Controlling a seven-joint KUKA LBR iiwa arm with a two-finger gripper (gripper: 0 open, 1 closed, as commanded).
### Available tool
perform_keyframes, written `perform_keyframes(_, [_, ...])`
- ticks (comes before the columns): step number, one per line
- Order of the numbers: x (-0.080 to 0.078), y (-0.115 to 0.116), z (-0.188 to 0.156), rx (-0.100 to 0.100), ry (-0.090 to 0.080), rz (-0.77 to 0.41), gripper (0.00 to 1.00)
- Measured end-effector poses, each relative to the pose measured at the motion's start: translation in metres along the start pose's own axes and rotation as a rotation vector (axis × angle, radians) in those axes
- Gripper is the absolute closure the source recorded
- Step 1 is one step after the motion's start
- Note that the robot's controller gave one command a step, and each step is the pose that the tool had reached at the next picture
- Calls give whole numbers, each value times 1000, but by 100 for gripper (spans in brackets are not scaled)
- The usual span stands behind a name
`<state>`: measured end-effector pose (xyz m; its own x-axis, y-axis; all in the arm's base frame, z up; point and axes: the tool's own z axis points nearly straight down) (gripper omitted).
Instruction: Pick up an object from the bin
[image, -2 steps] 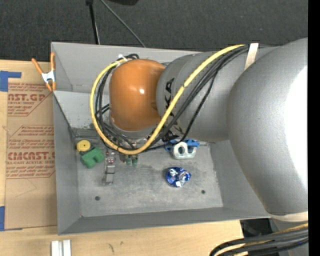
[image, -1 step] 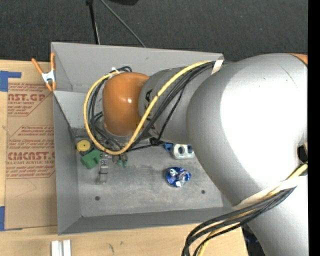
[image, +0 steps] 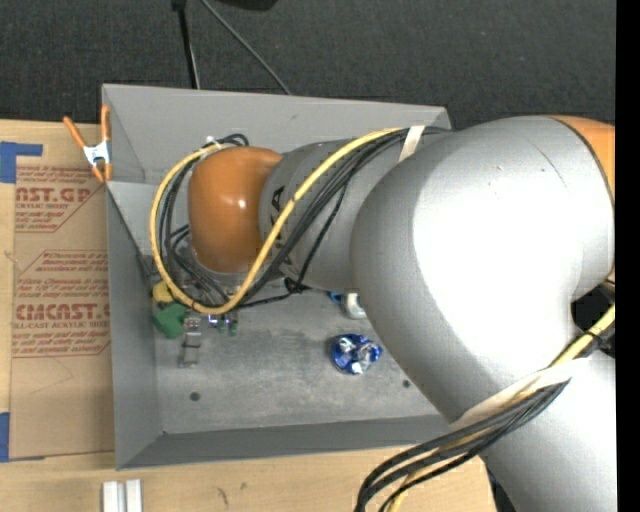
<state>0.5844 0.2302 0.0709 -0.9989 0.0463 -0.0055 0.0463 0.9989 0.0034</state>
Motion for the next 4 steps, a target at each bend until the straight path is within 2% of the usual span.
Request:
perform_keyframes(1, [-2,-1,-4,-1,-5,1,100])
perform_keyframes(2, [7,-1,-144,-3,-4,-12,100])
perform_keyframes(3, [8,-2,-139,1,4,-12,0])
perform_keyframes(4, [0,-22,-58,4,11,14,0])
